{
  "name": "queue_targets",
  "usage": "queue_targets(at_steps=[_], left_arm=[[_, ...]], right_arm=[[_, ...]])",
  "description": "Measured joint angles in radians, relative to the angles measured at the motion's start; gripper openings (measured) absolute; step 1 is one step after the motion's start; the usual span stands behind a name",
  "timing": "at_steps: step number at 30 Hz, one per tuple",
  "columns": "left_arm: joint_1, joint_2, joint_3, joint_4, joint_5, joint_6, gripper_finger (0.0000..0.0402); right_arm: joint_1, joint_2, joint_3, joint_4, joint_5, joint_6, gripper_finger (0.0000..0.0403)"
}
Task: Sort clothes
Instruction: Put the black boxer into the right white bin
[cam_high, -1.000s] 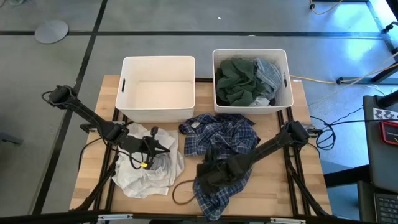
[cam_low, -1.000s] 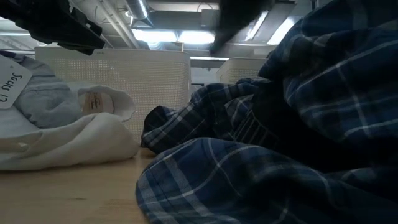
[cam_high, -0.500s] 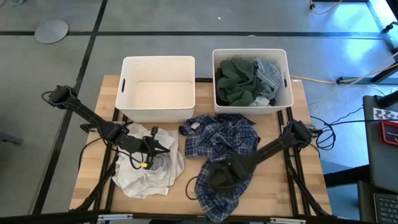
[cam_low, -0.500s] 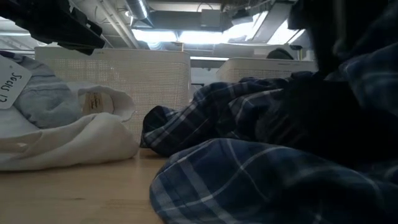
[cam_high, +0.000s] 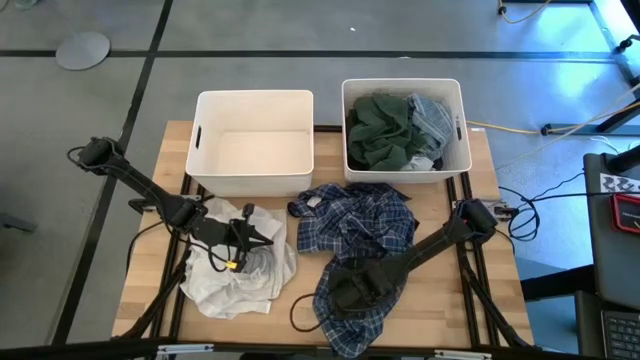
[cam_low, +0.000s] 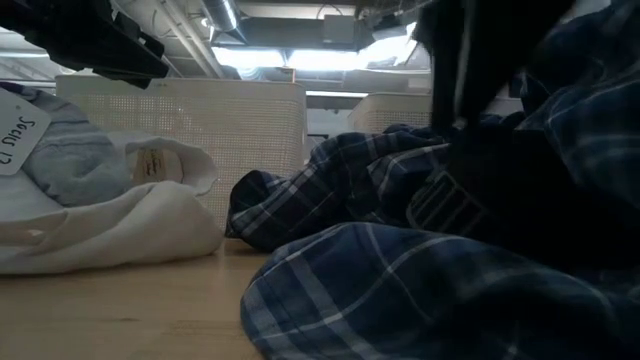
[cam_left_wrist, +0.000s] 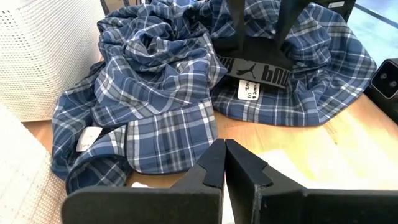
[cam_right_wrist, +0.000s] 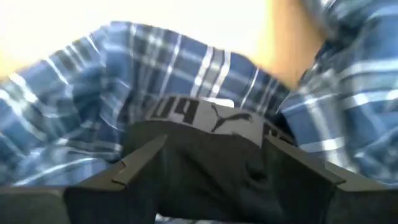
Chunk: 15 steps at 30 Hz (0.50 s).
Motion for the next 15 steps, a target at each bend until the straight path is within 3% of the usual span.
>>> queue_targets(at_steps=[9,12,15], left_arm=[[0.000,0.000,0.000,-0.004,0.000,-0.003,0.0001],[0.000,0.000,0.000,-0.004,0.000,-0.004,0.0001],[0.000,0.000,0.000,-0.003,0.000,-0.004,0.0001]], right_arm=[[-0.026,0.031,-0.121,0.001,-0.129,0.038,0.0255],[-0.025,0.031,-0.131,0.006,-0.135,0.038,0.0229],[-0.028,0.031,-0.131,0.014,-0.143,0.036,0.0176]])
